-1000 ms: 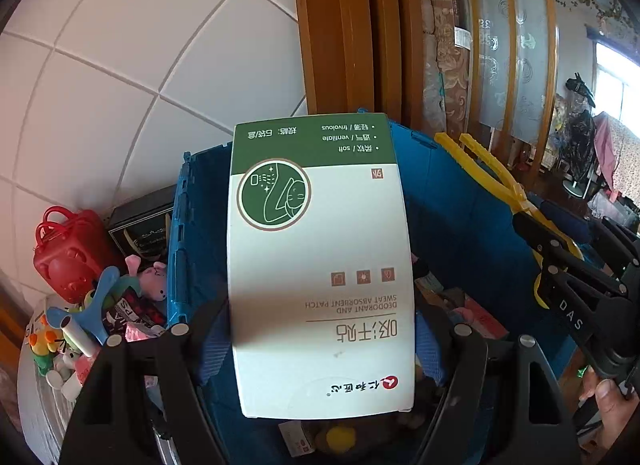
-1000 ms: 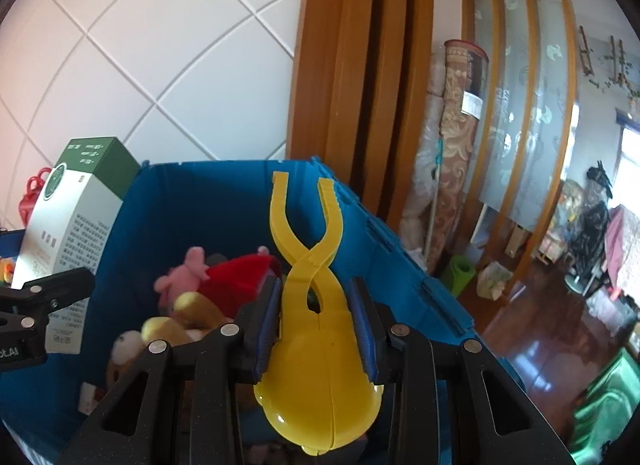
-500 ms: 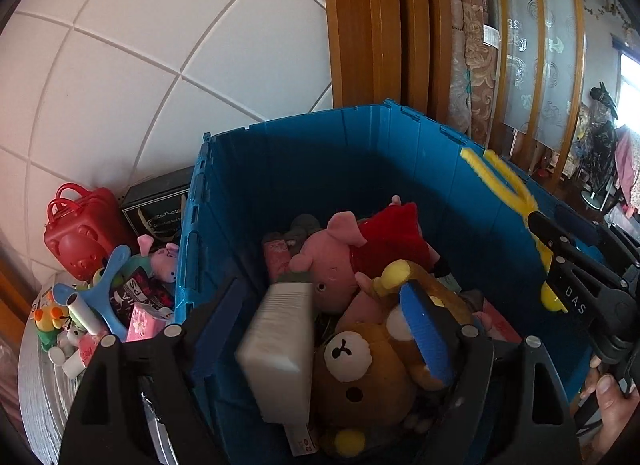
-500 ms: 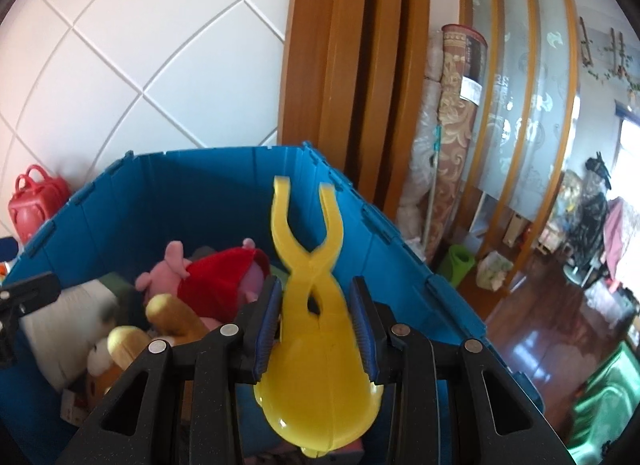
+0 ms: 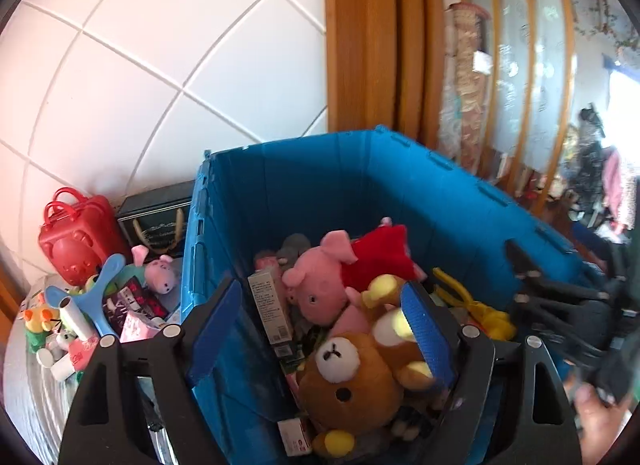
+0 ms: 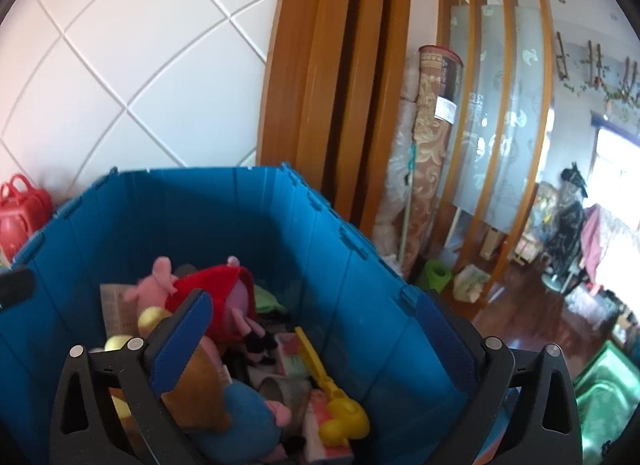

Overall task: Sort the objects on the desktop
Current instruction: 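Carry the patch box and yellow clip into the blue crate and open both tools, then withdraw both tools from the crate back over the table, then grasp the green jar with the left tool while the right tool grasps the black bag roll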

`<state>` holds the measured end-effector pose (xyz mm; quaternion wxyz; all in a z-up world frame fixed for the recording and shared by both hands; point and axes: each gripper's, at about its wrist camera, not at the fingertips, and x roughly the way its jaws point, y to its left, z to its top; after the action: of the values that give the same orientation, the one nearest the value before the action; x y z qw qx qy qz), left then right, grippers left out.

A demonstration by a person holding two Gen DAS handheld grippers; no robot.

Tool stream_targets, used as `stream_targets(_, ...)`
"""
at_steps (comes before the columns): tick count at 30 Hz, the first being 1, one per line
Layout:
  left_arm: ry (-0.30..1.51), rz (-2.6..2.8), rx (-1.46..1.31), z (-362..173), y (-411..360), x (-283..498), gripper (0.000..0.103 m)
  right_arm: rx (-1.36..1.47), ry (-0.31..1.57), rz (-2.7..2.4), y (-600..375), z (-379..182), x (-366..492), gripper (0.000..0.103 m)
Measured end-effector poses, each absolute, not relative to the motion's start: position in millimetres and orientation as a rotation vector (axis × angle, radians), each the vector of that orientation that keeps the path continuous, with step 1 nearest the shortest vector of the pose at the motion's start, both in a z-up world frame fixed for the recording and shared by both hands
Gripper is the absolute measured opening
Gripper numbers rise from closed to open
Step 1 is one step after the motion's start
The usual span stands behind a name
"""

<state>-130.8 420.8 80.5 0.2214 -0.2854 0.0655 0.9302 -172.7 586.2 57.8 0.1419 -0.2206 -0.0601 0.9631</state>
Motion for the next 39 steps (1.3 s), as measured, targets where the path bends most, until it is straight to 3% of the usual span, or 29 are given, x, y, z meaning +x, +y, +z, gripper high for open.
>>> stream_targets(2,0.165,2.58,-0.727,91,408,-120,0.084,-0.649,-0.188,2.781,577,61,-166,0.103)
stream_targets(4,0.144,2.624,-0.644,103,390,-109,0.101,-0.635,-0.2,2.796,563,67,-156,0.103)
stream_targets(5,0.13,2.645,-0.609,107,381,-105,0.102,-0.627,-0.21,2.798,556,70,-152,0.103)
stream_targets(10,0.092,2.708,-0.561,109,326,-99,0.102,-0.581,-0.264,2.847,506,87,-129,0.103)
stream_targets(21,0.136,2.948,-0.76,67,141,-128,0.102,-0.539,-0.145,3.21,366,108,-102,0.103)
stream_targets(27,0.153,2.996,-0.978,9,49,-145,0.102,-0.737,-0.147,3.305,278,63,-135,0.103)
stream_targets(36,0.104,2.968,-1.273,-92,-47,-176,0.102,-1.214,-0.336,3.184,189,-54,-195,0.103)
stream_targets(39,0.036,2.938,-1.341,-118,-60,-190,0.095,-1.323,-0.368,3.124,177,-88,-212,0.103)
